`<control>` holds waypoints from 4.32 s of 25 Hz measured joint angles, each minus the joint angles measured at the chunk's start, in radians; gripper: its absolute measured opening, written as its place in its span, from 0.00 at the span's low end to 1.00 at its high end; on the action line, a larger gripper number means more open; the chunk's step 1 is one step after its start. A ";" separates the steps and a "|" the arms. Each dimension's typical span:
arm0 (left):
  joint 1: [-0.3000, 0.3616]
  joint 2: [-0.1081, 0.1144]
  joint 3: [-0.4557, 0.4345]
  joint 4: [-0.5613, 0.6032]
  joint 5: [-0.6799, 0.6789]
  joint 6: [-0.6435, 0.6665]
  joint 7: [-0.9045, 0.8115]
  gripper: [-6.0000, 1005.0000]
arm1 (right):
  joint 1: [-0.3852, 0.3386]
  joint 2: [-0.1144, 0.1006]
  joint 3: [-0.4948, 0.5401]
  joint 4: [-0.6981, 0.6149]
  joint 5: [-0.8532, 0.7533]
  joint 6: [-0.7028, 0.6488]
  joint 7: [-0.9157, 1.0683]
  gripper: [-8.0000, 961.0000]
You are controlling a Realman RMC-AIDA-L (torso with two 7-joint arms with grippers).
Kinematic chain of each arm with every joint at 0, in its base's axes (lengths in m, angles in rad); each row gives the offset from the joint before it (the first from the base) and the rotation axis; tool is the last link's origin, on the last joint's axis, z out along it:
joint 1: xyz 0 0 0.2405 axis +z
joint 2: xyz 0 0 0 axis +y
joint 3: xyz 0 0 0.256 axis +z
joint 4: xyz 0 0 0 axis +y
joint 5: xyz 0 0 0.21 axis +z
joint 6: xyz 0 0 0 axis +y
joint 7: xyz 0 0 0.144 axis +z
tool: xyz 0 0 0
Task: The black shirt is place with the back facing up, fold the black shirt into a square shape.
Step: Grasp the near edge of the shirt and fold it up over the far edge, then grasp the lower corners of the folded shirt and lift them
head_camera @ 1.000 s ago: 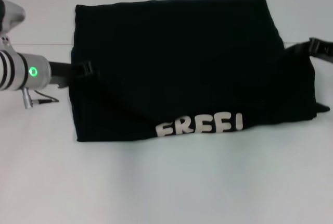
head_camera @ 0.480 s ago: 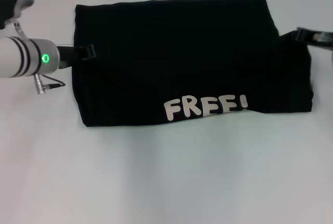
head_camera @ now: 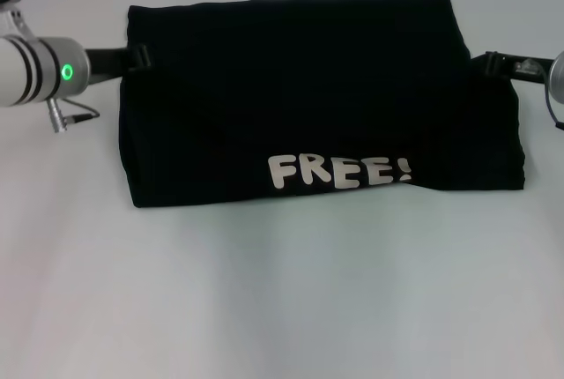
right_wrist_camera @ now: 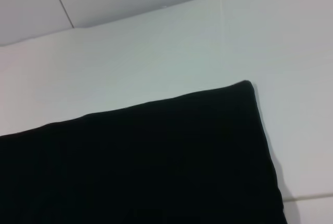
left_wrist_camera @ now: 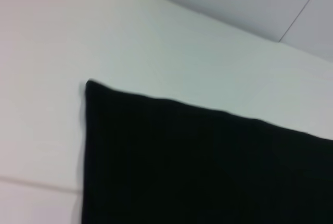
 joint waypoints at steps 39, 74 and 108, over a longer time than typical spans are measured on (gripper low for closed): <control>-0.017 0.037 -0.097 0.096 0.041 0.365 -0.076 0.33 | 0.007 -0.148 -0.039 -0.102 -0.011 -0.432 0.218 0.42; 0.122 0.037 -0.203 -0.105 0.015 0.410 0.118 0.61 | -0.008 -0.164 -0.023 -0.223 -0.080 -0.619 0.367 0.68; 0.104 0.050 -0.178 -0.036 0.007 0.488 0.106 0.04 | -0.150 -0.152 0.000 -0.252 -0.222 -0.728 0.253 0.61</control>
